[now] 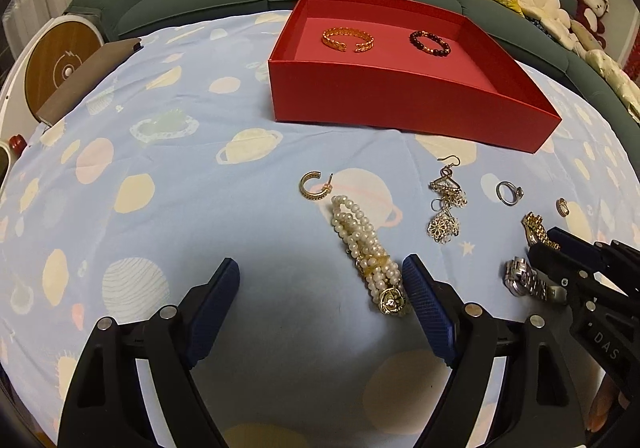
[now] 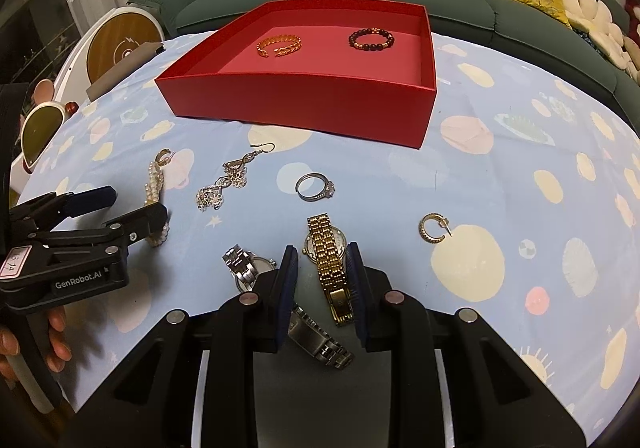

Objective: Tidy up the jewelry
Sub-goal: 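Grasp the gold link watch with the right gripper while the left grasps the pearl bracelet, then carry the pearl bracelet with the left gripper into the red box while the right carries the gold watch there, then release both items and withdraw both grippers from the box, then lower the right gripper onto the silver watch and close it, then lift the silver watch with the right gripper and carry it toward the red box, then lower the silver watch into the red box and open the right gripper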

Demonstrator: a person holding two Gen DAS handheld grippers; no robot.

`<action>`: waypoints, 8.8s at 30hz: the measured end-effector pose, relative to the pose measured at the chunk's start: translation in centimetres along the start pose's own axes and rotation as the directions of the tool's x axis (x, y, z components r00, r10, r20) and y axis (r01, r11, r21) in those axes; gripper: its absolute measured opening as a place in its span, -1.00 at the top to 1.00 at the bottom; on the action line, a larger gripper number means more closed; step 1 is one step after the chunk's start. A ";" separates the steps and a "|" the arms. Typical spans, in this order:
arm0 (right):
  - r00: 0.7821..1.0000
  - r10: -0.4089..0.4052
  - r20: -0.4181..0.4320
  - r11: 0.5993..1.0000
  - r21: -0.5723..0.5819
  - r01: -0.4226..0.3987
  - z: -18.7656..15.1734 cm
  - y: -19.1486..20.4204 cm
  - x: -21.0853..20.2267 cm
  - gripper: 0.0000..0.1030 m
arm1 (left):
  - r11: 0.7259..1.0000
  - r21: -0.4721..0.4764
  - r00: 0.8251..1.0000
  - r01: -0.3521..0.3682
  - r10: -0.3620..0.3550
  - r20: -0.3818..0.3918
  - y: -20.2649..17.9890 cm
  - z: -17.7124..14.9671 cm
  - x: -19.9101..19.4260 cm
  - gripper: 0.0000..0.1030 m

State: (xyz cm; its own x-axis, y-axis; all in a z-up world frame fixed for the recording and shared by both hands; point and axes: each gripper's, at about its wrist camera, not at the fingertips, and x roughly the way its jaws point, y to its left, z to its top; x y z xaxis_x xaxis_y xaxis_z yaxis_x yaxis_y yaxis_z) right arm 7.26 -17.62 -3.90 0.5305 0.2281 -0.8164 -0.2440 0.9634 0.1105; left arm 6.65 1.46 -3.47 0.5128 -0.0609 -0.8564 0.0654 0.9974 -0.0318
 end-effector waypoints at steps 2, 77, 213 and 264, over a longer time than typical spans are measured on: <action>1.000 -0.001 -0.001 1.000 0.001 0.001 -0.1 0.1 -0.1 0.53 | 1.000 0.010 1.000 0.007 -0.007 -0.002 0.2 -0.1 -0.2 -0.44; 0.973 -0.067 0.219 0.990 0.133 0.039 17.6 -3.8 3.4 0.79 | 0.993 0.077 0.989 0.089 -0.097 0.115 -1.4 16.7 2.4 0.78; 1.000 0.006 0.017 1.000 0.025 -0.006 -3.0 -2.9 -2.5 0.55 | 0.938 0.299 0.979 0.176 -0.199 0.051 -13.1 4.2 2.7 1.00; 0.978 0.010 0.208 1.000 0.024 -0.015 3.1 0.2 -6.1 0.80 | 0.958 0.129 0.955 0.258 -0.273 0.116 -4.3 4.0 -5.9 1.00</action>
State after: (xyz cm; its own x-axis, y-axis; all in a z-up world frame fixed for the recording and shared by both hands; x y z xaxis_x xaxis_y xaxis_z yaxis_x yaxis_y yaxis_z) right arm 6.48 -18.42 2.83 0.6853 0.2617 -0.6797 -0.2326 0.9630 0.1363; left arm 6.80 -2.66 3.79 0.5713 -0.3347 -0.7494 0.3053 0.9342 -0.1845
